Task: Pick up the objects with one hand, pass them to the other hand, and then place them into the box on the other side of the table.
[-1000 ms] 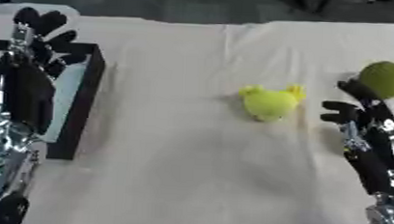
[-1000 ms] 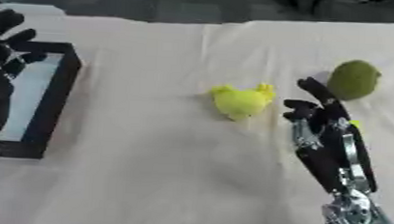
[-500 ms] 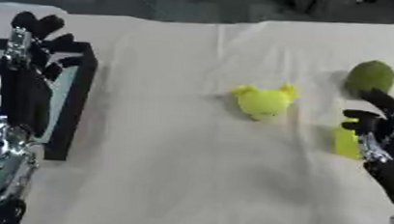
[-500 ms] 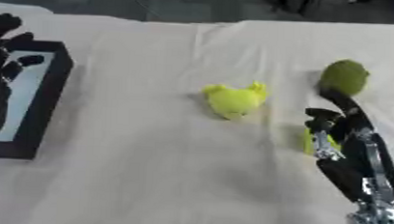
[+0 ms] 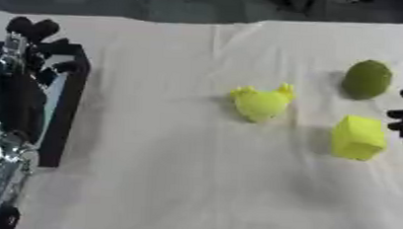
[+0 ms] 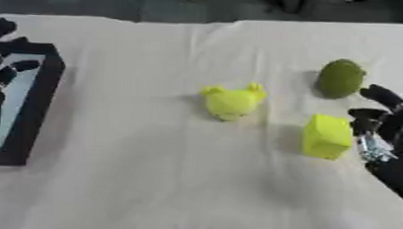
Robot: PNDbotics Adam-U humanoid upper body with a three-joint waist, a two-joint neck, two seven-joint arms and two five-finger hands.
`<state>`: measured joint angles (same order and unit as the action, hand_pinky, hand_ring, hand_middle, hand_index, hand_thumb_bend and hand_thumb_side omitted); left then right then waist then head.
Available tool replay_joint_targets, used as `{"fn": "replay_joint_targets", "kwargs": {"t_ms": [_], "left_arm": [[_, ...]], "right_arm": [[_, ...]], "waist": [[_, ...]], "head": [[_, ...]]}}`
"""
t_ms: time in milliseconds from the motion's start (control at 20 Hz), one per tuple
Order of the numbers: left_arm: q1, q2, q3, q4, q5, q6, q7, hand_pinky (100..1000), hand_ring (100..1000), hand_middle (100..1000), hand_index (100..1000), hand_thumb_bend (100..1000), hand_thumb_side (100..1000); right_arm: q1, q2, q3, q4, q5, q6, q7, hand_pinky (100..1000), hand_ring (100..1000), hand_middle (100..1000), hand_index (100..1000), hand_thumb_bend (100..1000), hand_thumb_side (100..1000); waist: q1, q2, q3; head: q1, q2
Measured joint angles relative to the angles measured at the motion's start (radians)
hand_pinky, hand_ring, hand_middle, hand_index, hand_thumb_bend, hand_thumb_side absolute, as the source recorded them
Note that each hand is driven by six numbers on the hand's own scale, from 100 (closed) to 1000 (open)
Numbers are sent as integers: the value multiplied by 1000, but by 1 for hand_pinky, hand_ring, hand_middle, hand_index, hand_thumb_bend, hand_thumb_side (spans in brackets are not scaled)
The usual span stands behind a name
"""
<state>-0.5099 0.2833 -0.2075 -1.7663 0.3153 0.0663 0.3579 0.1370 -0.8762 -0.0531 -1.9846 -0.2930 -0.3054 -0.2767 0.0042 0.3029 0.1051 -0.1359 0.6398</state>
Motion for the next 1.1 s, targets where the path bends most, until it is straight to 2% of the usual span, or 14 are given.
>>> {"fn": "replay_joint_targets", "kwargs": {"t_ms": [250,400,550,650,750,1100], "left_arm": [[0,0,0,0,-2,0,1,695,843,830,818,171,813],[-3,0,0,0,-2,0,1,695,844,831,818,167,812],[-9,1,0,0,-3,0,0,695,844,831,818,166,810],[-10,6,0,0,-3,1,0,695,844,831,818,166,810],[-13,9,0,0,-4,1,0,695,844,831,818,166,810],[-16,17,0,0,-4,6,-3,694,845,831,817,165,814]], "right_arm": [[-26,-89,-30,0,-29,46,33,725,776,882,930,221,344],[-38,-140,-44,0,-22,96,66,758,799,881,932,294,329],[-40,-193,-51,0,40,158,143,785,819,875,922,334,326],[-42,-220,-50,0,92,194,207,794,820,853,870,346,306],[-50,-242,-50,-1,133,221,267,806,827,850,877,364,293],[-86,-288,-40,-1,227,271,421,830,848,861,910,429,237]], "waist": [[0,0,-5],[0,0,-5],[0,0,-4],[0,0,-2],[0,0,0],[-1,0,1]], "head": [[-9,-1],[-15,-4],[-19,-10],[-22,-13],[-25,-19],[-26,-27]]}}
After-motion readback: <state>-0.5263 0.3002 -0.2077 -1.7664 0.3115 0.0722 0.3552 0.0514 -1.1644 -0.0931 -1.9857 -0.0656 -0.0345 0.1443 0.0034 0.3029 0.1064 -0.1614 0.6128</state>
